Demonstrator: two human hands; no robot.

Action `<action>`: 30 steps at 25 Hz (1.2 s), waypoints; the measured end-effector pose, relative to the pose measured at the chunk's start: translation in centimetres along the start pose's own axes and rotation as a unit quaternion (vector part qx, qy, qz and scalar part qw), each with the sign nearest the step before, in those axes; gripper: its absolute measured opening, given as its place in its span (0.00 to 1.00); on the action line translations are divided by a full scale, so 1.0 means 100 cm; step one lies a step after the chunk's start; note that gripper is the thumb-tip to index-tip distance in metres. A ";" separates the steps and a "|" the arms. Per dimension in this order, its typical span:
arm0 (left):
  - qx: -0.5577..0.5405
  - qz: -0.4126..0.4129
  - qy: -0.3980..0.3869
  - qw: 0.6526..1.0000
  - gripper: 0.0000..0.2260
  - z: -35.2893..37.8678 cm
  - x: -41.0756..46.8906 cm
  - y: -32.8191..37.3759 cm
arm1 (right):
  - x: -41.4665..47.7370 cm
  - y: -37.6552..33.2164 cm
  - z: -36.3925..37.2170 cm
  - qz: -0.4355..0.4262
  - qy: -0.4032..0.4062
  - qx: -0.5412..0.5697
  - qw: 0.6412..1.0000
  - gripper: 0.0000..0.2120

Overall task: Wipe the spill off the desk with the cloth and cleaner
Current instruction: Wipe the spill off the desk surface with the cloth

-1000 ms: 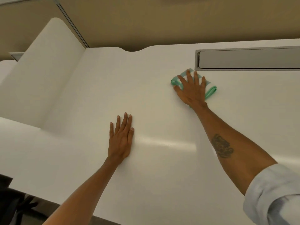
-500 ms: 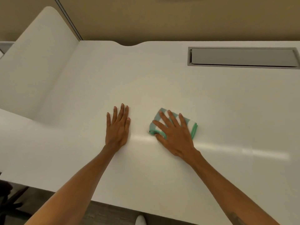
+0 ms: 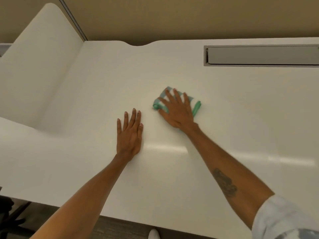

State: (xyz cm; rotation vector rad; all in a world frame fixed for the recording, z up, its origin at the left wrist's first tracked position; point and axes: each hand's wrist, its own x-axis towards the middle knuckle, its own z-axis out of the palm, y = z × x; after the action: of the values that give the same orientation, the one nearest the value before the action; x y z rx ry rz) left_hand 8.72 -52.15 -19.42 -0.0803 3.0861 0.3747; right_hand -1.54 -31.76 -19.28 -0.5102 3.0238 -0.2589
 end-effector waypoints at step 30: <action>-0.015 -0.009 -0.001 1.000 0.24 0.000 -0.002 0.005 | -0.163 0.174 -0.027 0.255 0.070 -0.006 0.964 0.26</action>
State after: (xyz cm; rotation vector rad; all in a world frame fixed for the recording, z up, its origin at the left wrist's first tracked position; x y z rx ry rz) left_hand 8.85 -51.69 -19.30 -0.1093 3.0756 0.4216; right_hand 7.99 -9.72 -19.14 0.3077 3.1520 -0.2492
